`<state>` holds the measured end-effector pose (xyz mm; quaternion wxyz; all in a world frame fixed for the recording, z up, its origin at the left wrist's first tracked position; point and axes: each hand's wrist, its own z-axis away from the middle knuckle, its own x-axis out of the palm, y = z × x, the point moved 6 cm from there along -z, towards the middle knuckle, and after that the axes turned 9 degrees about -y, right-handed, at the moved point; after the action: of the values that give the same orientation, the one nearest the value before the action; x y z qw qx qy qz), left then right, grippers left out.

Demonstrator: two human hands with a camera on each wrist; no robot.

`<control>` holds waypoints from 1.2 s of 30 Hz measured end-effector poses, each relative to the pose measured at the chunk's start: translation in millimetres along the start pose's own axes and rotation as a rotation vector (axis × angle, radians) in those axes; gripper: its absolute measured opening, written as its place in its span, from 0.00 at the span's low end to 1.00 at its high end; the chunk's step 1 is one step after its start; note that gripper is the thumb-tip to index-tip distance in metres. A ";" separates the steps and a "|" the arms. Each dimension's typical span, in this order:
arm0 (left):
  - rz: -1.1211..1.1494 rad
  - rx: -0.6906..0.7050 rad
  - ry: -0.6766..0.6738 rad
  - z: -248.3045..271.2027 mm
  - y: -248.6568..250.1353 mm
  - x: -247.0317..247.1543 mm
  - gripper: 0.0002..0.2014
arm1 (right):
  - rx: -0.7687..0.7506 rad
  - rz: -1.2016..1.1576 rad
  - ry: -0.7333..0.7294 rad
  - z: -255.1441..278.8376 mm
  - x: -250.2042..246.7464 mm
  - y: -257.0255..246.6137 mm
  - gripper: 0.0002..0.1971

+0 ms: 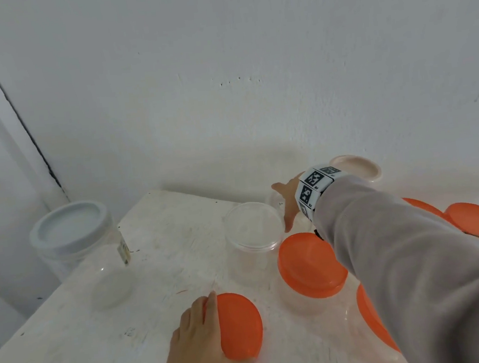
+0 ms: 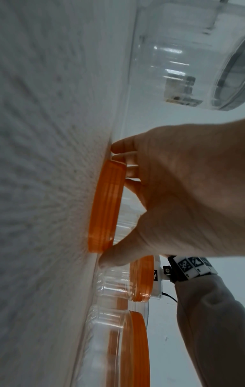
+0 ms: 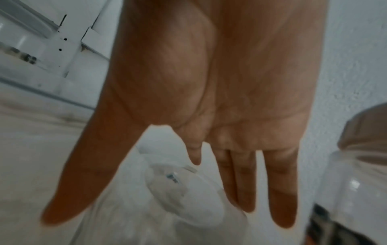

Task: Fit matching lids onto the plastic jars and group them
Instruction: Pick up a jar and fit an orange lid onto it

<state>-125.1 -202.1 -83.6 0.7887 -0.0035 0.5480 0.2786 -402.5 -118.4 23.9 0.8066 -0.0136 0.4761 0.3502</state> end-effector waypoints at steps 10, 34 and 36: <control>0.009 0.013 0.028 -0.5 -0.1 1.0 0.64 | -0.034 0.009 0.146 41.1 -11.9 2.5 0.56; 0.408 0.081 0.217 41.2 23.2 -48.4 0.49 | -0.395 -1.269 0.311 263.9 151.6 23.3 0.46; 0.543 0.134 0.248 51.1 25.1 -57.6 0.39 | -0.400 -1.333 0.267 265.1 169.5 18.7 0.42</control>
<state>-106.2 -190.1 -5.8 0.6109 0.1610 0.6381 0.4402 -161.1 83.5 42.8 0.7660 -0.4926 0.3879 -0.1420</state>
